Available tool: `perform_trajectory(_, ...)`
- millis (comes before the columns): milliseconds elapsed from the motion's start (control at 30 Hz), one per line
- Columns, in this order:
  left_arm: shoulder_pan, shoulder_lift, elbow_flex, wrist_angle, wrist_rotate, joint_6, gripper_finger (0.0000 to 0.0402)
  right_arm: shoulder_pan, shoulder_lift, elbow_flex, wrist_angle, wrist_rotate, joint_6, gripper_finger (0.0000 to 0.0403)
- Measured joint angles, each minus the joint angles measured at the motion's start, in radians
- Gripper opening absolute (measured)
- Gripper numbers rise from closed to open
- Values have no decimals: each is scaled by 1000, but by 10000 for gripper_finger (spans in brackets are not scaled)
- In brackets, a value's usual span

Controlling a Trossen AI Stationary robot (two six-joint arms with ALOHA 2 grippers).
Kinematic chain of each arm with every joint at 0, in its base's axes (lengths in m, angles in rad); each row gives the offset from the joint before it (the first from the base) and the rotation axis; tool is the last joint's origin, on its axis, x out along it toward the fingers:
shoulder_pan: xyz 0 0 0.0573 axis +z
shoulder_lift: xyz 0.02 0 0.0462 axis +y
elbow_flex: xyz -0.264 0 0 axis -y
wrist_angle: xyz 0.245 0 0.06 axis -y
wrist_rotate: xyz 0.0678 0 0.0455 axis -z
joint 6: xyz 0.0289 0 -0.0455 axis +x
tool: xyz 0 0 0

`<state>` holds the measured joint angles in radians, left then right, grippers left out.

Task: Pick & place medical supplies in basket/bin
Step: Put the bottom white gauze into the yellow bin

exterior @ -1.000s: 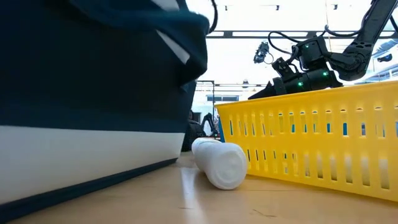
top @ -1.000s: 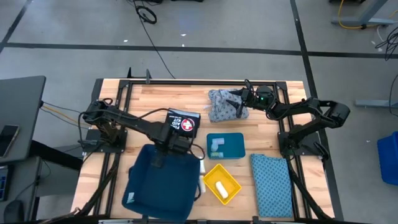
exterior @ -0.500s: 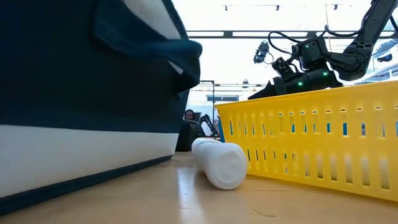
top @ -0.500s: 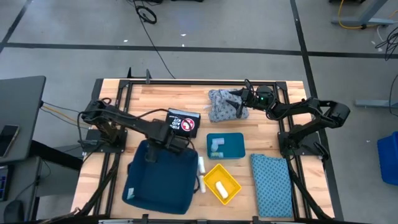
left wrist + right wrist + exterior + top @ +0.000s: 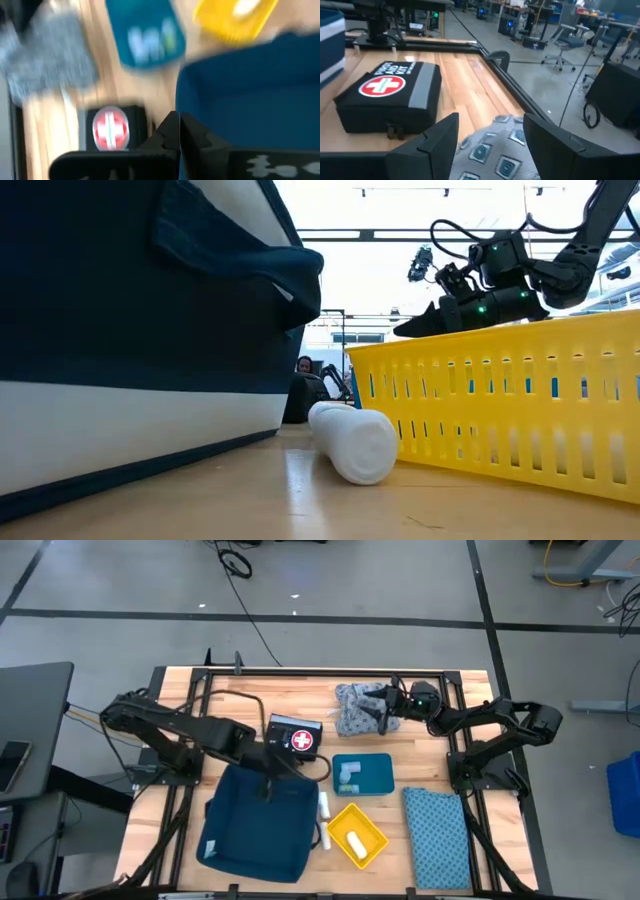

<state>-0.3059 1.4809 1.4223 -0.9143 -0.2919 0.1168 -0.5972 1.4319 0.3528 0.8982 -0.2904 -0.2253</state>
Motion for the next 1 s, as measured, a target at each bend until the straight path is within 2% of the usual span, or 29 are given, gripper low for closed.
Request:
perform_trajectory(133, -14, 2, -4, 232, 8, 89, 0, 18, 0, 0, 18, 0, 3, 233)
perform_trajectory(200, -15, 4, -44, 450, 52, 138, 0, 24, 0, 0, 21, 0, 3, 233)
perform_trajectory(333, -15, 7, -199, 964, 149, 210, 0, 34, 0, 0, 26, 0, 3, 233)
perform_trajectory(467, 1, 7, -407, 1498, 155, 243, 0, 41, 0, 0, 26, 0, 11, 233)
perform_trajectory(567, 33, 7, -558, 1781, 128, 245, 0, 49, 0, 0, 20, 0, 14, 233)
perform_trajectory(633, 63, 6, -640, 1866, 109, 217, 0, 55, 0, 0, 19, 0, 27, 233)
perform_trajectory(733, 111, 0, -723, 1863, 106, 175, 0, 74, 0, 0, 8, 0, 30, 233)
perform_trajectory(1000, 216, -11, -824, 1842, 58, 172, 0, 164, 0, 0, 1, 12, 34, 233)
